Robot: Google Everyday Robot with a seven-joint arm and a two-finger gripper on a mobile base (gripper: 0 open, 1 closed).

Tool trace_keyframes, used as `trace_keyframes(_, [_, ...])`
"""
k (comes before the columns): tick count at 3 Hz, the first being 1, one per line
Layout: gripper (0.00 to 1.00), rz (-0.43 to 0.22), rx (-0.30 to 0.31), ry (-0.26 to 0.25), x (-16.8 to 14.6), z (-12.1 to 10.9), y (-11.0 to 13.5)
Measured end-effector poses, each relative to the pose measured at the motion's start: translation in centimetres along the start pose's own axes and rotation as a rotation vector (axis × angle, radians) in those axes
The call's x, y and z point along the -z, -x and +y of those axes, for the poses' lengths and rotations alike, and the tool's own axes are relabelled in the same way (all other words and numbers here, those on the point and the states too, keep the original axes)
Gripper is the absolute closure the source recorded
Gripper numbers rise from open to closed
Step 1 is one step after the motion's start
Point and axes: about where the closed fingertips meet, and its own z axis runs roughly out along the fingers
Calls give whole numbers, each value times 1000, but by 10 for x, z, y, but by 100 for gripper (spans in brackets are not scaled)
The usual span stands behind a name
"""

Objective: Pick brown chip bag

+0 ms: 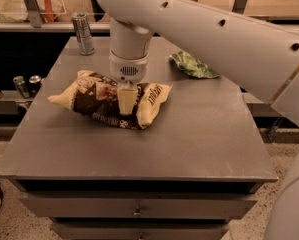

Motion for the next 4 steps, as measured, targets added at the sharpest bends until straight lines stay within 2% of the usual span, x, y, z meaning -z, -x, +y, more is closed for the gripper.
trace_keyframes(1, [100, 0, 0, 0, 3, 0, 0])
trace_keyframes(2, [100, 0, 0, -1, 5, 0, 1])
trace_keyframes(4, [100, -101, -69, -140, 99, -1, -36])
